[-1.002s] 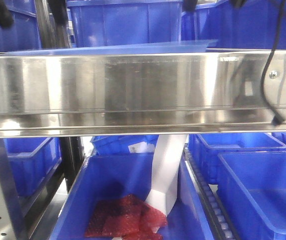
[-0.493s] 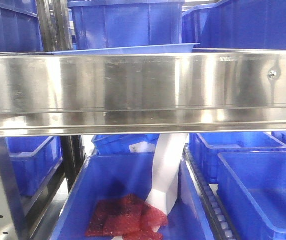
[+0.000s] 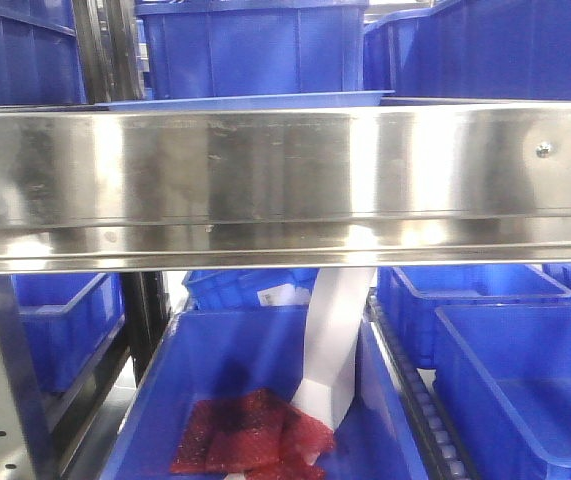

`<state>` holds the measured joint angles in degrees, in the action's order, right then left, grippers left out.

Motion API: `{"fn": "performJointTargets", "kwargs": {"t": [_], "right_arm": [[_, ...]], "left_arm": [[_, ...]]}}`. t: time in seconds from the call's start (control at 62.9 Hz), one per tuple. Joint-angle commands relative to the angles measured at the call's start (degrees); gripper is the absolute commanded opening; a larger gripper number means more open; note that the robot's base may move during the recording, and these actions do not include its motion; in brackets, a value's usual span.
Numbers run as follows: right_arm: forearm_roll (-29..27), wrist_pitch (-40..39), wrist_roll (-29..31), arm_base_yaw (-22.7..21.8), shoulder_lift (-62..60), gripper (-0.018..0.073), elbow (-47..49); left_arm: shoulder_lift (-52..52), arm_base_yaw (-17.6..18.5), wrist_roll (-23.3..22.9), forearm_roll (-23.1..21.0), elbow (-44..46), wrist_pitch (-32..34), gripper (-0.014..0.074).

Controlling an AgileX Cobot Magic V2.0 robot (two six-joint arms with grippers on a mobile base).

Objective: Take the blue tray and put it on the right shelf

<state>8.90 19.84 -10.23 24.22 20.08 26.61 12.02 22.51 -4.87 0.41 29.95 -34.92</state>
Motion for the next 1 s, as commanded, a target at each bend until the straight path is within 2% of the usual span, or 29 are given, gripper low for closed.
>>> {"fn": "performJointTargets", "kwargs": {"t": [0.0,0.191,0.62,0.7,0.811,0.891,0.986], "right_arm": [[1.9,-9.3,0.8,-0.1,-2.8,0.0055,-0.3],[1.9,-15.8,0.8,-0.1,-3.7,0.0055,-1.0],[1.9,-15.9,0.8,-0.1,-3.7,0.0055,-1.0],[1.9,-15.9,0.8,-0.1,-3.7,0.0055,-1.0],[1.9,-16.0,0.8,-0.2,-3.7,0.0055,-1.0],[1.9,-15.9,0.8,-0.2,-3.7,0.0055,-1.2],[1.9,-15.9,0.8,-0.2,-3.7,0.0055,-1.2]], "left_arm": [[-2.2,0.3,3.2,-0.4,0.0,5.8,-0.0048],[-4.0,0.3,3.2,-0.4,-0.3,5.3,-0.0048],[-4.0,0.3,3.2,-1.4,-0.4,5.3,-0.0048],[-4.7,-2.7,3.4,-1.9,-0.5,5.1,-0.0048],[-6.9,-9.9,8.5,-6.7,-3.6,6.1,-0.0048],[-9.2,-14.6,8.5,-7.9,-8.8,10.4,-0.0048],[-12.0,-17.2,8.5,-8.2,-16.7,19.3,-0.0048]]}}
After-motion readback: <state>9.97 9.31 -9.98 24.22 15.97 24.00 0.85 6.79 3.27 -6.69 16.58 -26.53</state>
